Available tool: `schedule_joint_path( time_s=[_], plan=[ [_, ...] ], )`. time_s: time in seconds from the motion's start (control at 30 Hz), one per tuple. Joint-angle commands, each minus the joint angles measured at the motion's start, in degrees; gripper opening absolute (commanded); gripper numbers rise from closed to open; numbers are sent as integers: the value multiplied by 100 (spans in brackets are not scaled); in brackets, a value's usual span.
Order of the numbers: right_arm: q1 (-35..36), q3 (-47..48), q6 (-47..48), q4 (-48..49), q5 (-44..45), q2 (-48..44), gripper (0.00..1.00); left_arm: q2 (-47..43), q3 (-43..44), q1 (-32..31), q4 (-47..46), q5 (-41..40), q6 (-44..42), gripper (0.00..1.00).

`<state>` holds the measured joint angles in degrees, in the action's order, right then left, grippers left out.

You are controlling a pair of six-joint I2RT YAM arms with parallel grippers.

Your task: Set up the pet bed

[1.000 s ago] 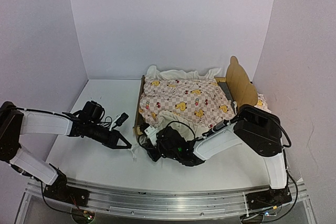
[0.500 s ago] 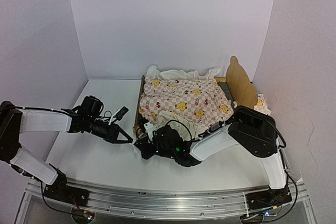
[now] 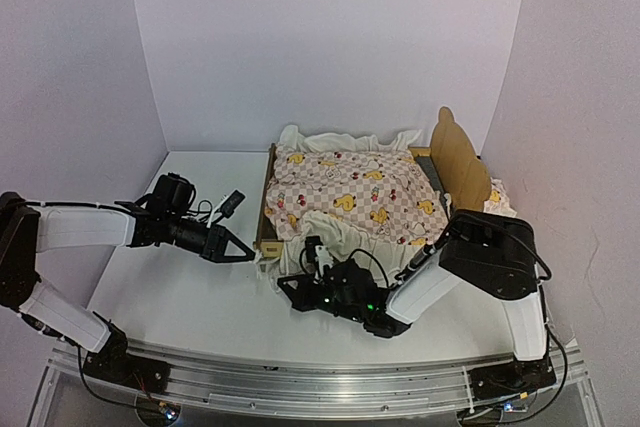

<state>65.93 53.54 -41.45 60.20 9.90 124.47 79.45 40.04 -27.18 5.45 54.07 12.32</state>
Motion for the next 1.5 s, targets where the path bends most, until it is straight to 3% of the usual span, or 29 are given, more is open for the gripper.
schedule_joint_path(
  time_s=[0.0,0.07,0.23,0.4,0.6,0.63,0.77,0.83,0.97,1.03,1.1,1.2,1.37,1.47],
  plan=[
    [27,-687,-965,60,693,-616,19,53,-96,-225,-509,21,-23,0],
    [21,-852,-1064,-298,670,-846,32,148,-185,-435,-899,-24,40,0],
    [21,-1113,-1113,-1542,584,-1600,47,428,-258,-849,-1538,-211,140,0],
    [20,-1137,-622,-3040,662,-2467,51,737,-263,-1111,-1832,-572,-116,0],
    [23,-974,63,-4039,881,-2888,53,1208,-243,-1837,-2150,-1028,-195,1],
    [20,-898,170,-4223,871,-2913,54,1259,-231,-1922,-2150,-1104,-220,3],
    [19,-748,512,-4671,925,-3063,56,1228,-29,-1974,-1498,-1235,-760,38],
    [18,-714,632,-4785,1006,-3096,56,1090,151,-1968,-893,-1267,-1241,51],
    [23,-354,913,-5014,1117,-2884,52,659,498,-1967,368,-1302,-2150,63],
    [22,-7,1054,-5089,1004,-2621,47,296,536,-1946,687,-1708,-2286,60],
    [20,356,1115,-5139,896,-2343,43,56,547,-1780,884,-2369,-1767,51],
    [26,715,1102,-5127,831,-2034,37,-30,587,-1257,1249,-3133,69,39],
    [336,1380,1969,-5176,773,-1636,33,-500,26,-1130,499,-3599,1593,40],
    [430,2261,2388,-6158,935,-1063,36,-744,-349,-1086,99,-3874,1825,45]
  ],
)
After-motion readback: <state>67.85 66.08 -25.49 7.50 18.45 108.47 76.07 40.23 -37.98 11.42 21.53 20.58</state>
